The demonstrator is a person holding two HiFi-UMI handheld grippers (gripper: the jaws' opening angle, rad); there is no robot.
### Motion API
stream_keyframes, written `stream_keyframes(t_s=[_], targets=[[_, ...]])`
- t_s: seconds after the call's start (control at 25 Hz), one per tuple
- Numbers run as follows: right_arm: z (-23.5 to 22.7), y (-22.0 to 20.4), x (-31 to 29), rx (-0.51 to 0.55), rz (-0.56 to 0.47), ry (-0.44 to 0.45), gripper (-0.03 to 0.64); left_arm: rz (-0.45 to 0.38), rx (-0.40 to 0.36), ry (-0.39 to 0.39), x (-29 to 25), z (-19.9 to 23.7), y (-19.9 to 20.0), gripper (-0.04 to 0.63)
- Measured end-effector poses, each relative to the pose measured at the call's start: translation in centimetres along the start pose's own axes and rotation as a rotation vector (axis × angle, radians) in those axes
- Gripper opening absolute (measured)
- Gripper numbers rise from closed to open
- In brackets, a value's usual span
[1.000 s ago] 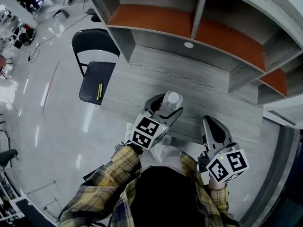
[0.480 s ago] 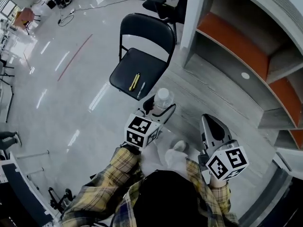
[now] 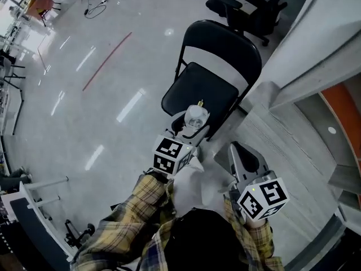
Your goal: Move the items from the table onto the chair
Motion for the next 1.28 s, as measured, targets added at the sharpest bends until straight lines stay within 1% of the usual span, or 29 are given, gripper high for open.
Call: stream_keyframes(t_s=[0.12,0.28,0.52,0.72,0.92,1.04,1.16,1.28], targets=[[1.3,-0.6,-5.3,0.005,0.040,0.028,0.017,0.011,0.006,0.017,-1.1,5.1,-0.5,0.313],[1.8,-2.3,-11.7,-0.015,0.095,0.023,0.017,0.048,0.034,0.029,-3.0,10.9,-2.6,0.313],[0.4,-6.0,-19.0,-0.082,0.164,0.001,0.017,0.096,0.085,0.011,-8.1,17.0,-7.5,0.313],[-1.7,-9.3,-22.8,-0.101,0.199,-0.004,0.017,0.121,0.088,-0.003,-13.6,20.0,-11.7,0.313],[-3.5,-11.9,-24.3,-0.146,0.221,-0.023,0.017,0.141,0.075,-0.003,-17.6,22.0,-14.9,0.313],[-4.6,-12.5,-24.5,-0.182,0.219,-0.039,0.017,0.136,0.067,0.007,-19.4,22.9,-16.3,0.313],[-5.6,-12.8,-24.9,-0.191,0.198,-0.043,0.017,0.118,0.032,0.008,-21.8,23.9,-16.9,0.313],[-5.6,-13.4,-24.8,-0.189,0.222,-0.023,0.017,0.149,0.012,0.009,-22.5,23.8,-18.5,0.313]])
Point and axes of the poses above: the fingertips, and each gripper's own axes: x backward along the fingers, z to its left, y out of its top, the point moved 4 cm from there along x, backward along the fingers
